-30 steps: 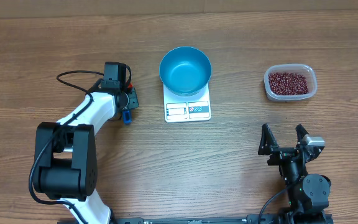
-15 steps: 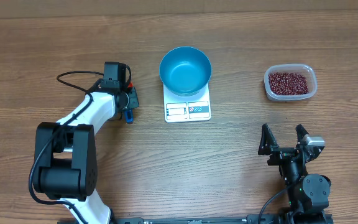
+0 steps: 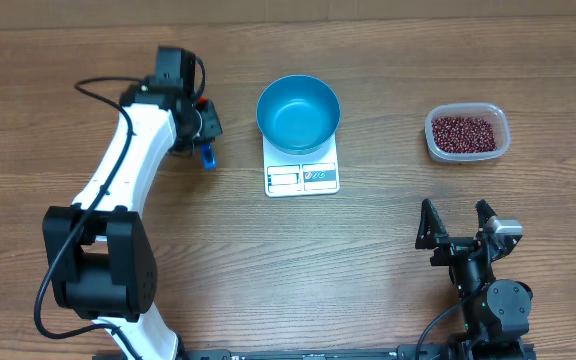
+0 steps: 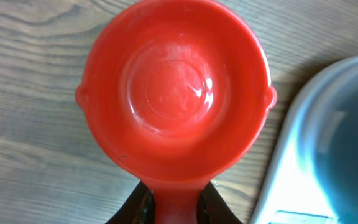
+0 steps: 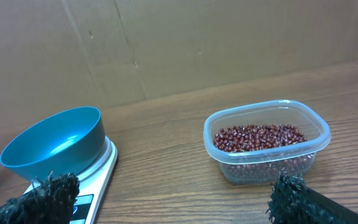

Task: Scoop item into bowl and weigh 150g on scale
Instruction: 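Lift the red scoop with the left gripper toward the blue bowl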

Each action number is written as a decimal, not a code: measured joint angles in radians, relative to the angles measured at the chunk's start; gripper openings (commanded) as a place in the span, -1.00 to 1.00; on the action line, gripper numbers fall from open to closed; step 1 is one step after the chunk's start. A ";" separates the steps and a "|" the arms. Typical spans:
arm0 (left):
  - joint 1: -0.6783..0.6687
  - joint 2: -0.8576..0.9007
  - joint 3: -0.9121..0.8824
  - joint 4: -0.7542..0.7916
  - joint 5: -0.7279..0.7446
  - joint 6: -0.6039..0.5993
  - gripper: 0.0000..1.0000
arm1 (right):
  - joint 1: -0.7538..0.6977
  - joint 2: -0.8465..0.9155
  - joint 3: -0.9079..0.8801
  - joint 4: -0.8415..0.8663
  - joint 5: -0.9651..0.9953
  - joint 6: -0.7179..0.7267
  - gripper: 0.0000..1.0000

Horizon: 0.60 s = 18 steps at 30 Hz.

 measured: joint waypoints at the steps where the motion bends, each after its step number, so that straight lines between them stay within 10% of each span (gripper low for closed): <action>1: -0.002 -0.001 0.026 -0.023 0.002 -0.011 -0.92 | 0.000 0.000 0.000 0.000 0.000 0.000 1.00; 18: -0.217 -0.313 0.077 -0.168 -0.045 -0.085 -0.92 | 0.000 0.000 0.000 0.000 0.000 0.000 1.00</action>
